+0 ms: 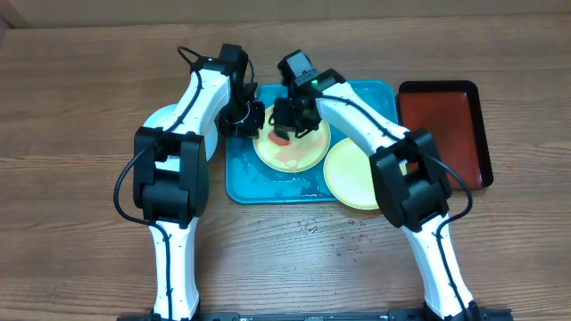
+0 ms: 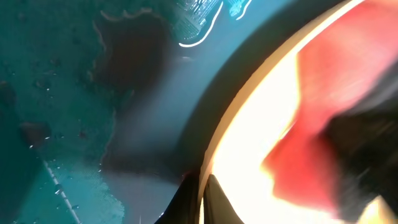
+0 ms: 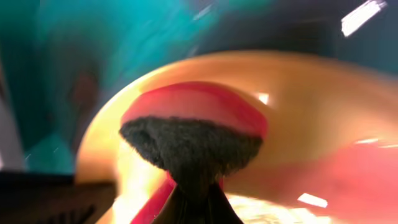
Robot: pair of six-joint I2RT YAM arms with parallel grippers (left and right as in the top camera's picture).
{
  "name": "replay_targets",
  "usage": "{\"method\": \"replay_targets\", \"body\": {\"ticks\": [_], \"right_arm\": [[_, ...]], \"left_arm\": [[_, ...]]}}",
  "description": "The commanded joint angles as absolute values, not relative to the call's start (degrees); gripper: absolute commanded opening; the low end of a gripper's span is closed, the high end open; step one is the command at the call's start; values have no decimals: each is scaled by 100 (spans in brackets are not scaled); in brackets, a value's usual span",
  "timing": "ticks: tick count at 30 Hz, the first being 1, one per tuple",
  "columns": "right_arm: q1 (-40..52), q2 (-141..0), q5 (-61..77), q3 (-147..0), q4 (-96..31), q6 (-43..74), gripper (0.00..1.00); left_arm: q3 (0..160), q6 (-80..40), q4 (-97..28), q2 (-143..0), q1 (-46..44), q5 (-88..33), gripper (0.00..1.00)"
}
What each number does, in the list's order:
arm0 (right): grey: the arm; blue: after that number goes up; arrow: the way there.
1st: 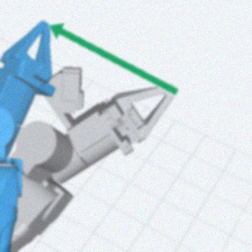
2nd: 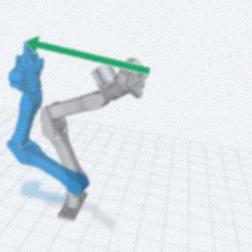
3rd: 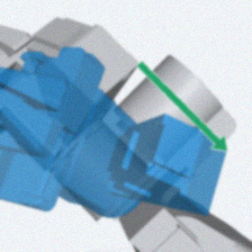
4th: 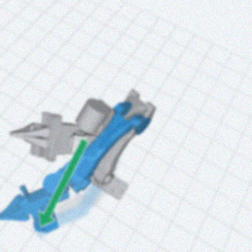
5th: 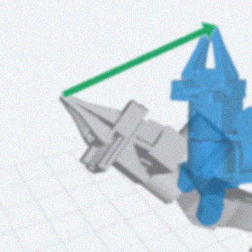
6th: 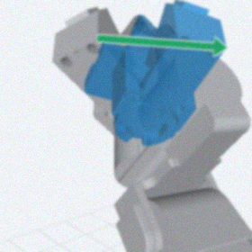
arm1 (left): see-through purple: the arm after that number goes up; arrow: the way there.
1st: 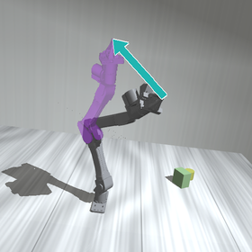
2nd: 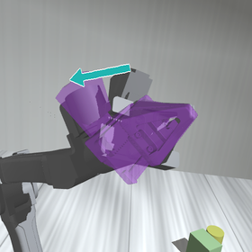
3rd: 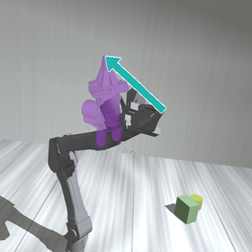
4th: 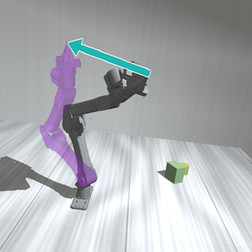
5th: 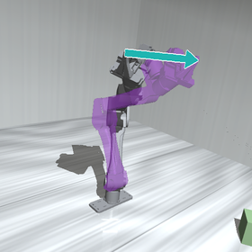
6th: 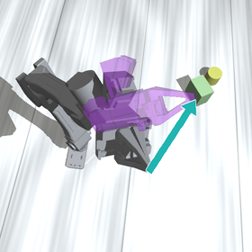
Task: Clean dirty plates on tray and stack at the side
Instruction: 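Scrub the yellow plate with the sponge while left gripper holds it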
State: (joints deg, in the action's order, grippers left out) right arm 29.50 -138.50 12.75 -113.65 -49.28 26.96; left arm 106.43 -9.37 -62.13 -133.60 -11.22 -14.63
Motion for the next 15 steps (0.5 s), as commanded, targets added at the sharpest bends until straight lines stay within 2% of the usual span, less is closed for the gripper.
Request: {"method": "replay_targets", "body": {"ticks": [1, 7, 15], "right_arm": [[2471, -14027, 449, -11295, -5074, 2593, 4], [2078, -14016, 482, -11399, -5782, 2499, 4], [2141, -13876, 1697, -11671, -6982, 1747, 4]], "left_arm": [[10462, -875, -6206, -13568, -1164, -1186, 4], [10462, -875, -6195, -13568, -1164, -1184, 4], [10460, -875, -6149, -13568, -1164, -1184, 4]]}}
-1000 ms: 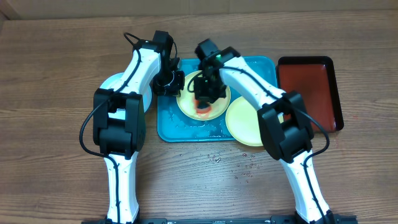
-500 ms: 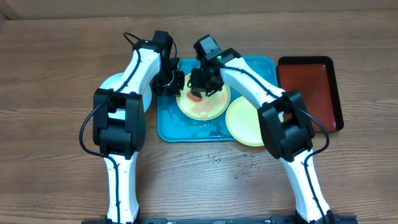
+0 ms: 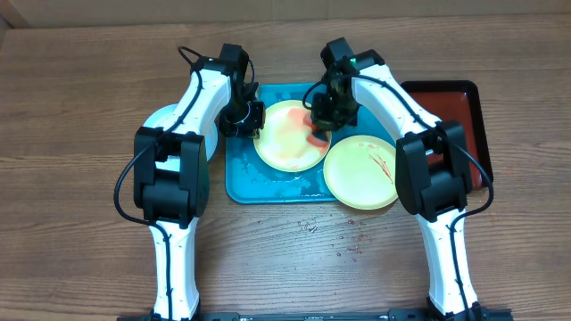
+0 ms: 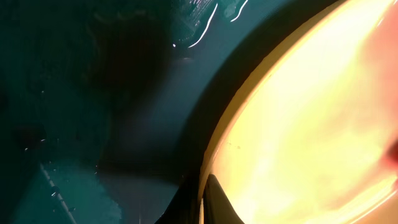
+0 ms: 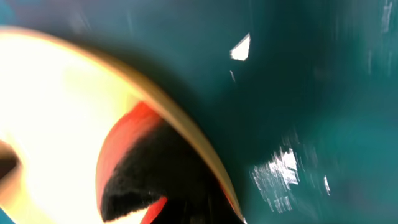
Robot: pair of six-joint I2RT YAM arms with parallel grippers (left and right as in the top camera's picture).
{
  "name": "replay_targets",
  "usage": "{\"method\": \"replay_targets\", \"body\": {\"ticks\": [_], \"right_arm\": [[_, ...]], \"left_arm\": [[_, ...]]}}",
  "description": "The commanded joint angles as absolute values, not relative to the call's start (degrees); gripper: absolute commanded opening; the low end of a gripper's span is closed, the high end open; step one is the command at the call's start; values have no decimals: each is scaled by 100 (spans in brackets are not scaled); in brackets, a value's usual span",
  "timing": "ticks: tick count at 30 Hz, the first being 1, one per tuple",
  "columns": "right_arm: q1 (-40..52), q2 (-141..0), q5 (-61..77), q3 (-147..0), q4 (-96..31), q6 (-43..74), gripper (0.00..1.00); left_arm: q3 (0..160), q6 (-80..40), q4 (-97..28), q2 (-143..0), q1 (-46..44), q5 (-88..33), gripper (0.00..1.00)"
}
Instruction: Clean dirty plates on tray and stack at the side
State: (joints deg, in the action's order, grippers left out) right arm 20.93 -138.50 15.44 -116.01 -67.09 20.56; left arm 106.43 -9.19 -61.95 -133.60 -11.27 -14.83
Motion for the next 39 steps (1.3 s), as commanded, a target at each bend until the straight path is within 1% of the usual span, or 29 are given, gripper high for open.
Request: {"method": "replay_targets", "body": {"ticks": [1, 6, 10, 13, 17, 19, 20, 22, 30, 34, 39], "right_arm": [[2178, -13832, 1750, -11705, -7113, 1686, 4], [2281, -13531, 2504, -12042, -7581, 1157, 4], [2134, -13187, 2554, -12536, -7979, 1146, 4], [1966, -12932, 2318, -12770, -8141, 1149, 4], [1671, -12610, 2193, -12833, -8162, 1157, 4], [1518, -12503, 2196, -12833, -8200, 1175, 4], [1441, -12460, 2193, -12833, -8239, 1173, 4], [1302, -12422, 2193, -12833, -8335, 1173, 4], [998, -12418, 2200, -12833, -8536, 1173, 4], [998, -12418, 2193, -12833, -8521, 1173, 4], [993, -12418, 2196, -12833, -8517, 1173, 4]], "left_arm": [[10462, -875, -6147, -13568, -1166, -1184, 4], [10460, -878, -6147, -13568, -1164, -1186, 4], [10462, -880, -6106, -13568, -1166, -1190, 5], [10457, -878, -6077, -13568, -1166, -1190, 19], [10311, -878, -5935, -13568, -1179, -1367, 24], [10189, -878, -5804, -13568, -1208, -1479, 23], [10138, -878, -5756, -13568, -1221, -1500, 20], [10022, -875, -5638, -13568, -1249, -1492, 4], [10112, -742, -5553, -13517, -1203, -1356, 4], [10226, -729, -5607, -13214, -1197, -908, 4], [10226, -777, -5610, -12368, -1197, -67, 4]]}}
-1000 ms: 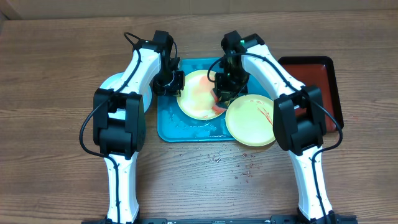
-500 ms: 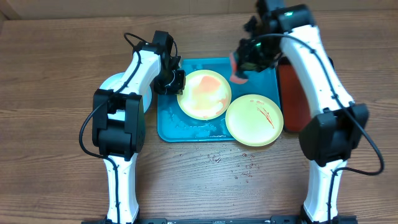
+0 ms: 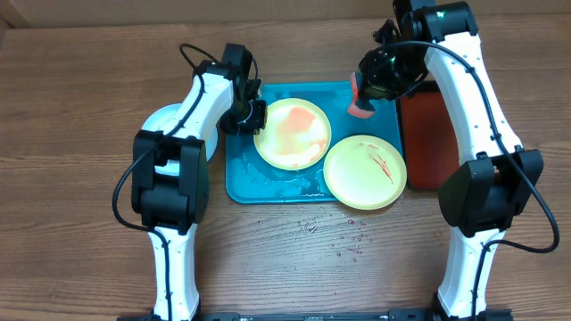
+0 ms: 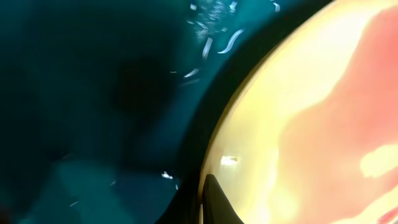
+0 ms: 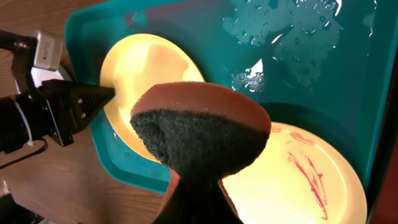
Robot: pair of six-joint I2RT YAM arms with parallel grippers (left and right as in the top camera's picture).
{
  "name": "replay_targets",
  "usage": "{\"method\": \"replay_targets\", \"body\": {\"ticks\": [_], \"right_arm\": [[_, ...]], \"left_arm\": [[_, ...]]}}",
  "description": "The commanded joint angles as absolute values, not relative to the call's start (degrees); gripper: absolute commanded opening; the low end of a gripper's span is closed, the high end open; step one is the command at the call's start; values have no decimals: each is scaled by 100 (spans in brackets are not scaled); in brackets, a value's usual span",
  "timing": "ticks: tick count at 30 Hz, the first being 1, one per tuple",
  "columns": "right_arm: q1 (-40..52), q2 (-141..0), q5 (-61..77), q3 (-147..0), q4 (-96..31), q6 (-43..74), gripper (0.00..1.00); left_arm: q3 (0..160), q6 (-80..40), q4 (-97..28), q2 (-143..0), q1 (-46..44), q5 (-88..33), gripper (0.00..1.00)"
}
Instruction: Clean dirty plates on tray and stack at the side
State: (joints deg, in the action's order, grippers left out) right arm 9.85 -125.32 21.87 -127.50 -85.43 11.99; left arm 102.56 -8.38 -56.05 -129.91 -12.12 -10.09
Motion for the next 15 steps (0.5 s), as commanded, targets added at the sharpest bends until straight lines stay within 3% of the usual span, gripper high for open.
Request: {"method": "replay_targets", "body": {"ticks": [1, 10, 15], "right_arm": [[993, -12418, 2196, -12833, -8510, 1173, 4], [993, -12418, 2193, -12833, -8431, 1173, 4], [993, -12418, 2156, -12833, -8414, 1173, 4]], "left_arm": [[10226, -775, -5610, -12180, -1197, 121, 4], [10226, -777, -5714, -11257, -1282, 1035, 4], [10226, -967, -5811, -11161, -1623, 2287, 4]]}}
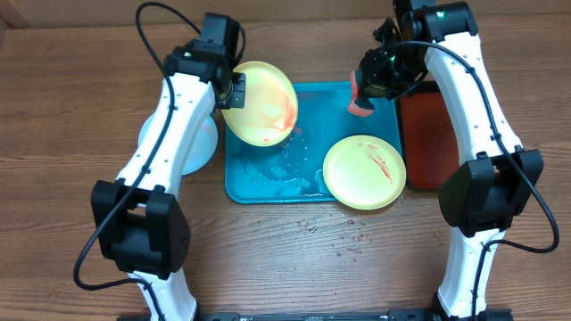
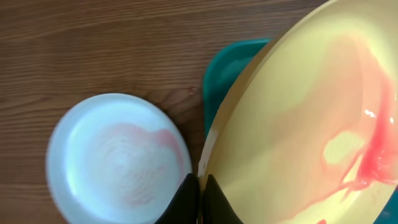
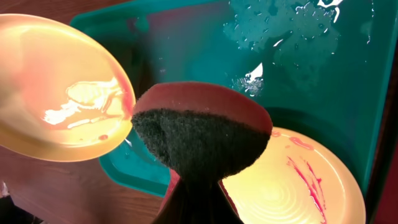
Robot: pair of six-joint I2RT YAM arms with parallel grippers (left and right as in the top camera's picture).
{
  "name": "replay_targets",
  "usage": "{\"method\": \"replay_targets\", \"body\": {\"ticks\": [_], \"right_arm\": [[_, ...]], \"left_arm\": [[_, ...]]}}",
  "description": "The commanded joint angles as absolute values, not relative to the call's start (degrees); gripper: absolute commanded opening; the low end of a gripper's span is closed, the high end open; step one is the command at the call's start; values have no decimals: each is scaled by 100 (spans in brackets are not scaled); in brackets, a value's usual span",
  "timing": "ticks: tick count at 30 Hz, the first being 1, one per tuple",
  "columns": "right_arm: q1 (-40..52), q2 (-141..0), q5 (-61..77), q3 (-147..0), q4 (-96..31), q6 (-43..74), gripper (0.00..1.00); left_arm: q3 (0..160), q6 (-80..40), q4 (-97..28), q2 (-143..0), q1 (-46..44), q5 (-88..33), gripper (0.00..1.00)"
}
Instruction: Clean dirty plates on tray and stack at the side
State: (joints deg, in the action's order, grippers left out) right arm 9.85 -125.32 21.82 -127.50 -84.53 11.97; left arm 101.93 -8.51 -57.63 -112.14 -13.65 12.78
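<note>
My left gripper is shut on the rim of a yellow plate, held tilted in the air over the teal tray's left end; pink watery streaks run down the plate. My right gripper is shut on a red sponge with a dark scrub face, held high over the tray's right end. A second yellow plate with red smears lies on the tray's front right corner. A pale blue plate rests on the table left of the tray.
A dark red tray stands right of the teal tray, partly under my right arm. Water puddles lie in the teal tray, and drops spot the wooden table in front of it.
My left gripper has lifted the yellow plate off the tray and now holds it tilted above the tray's left end. The right gripper with the sponge has not moved.
My right gripper first pressed the sponge on the tray's middle plate, with my left gripper shut on that plate's rim. Then the sponge was at the plate's right edge, then raised high over the tray. Now the left gripper holds the plate up.
</note>
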Motion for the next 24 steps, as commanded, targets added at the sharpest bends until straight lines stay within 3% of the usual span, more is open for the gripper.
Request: {"method": "replay_targets", "body": {"ticks": [1, 14, 24], "right_arm": [[993, -12418, 2117, -12833, -8416, 1173, 4], [993, -12420, 1892, -12833, -8416, 1194, 4], [993, -12420, 1892, -12833, -8418, 1194, 4]], "left_arm": [[10224, -1076, -5852, -11161, -1739, 2661, 4], [10224, -2062, -6018, -11161, -3218, 6370, 4], [10224, -2062, -6020, -11161, -3605, 8014, 4]]}}
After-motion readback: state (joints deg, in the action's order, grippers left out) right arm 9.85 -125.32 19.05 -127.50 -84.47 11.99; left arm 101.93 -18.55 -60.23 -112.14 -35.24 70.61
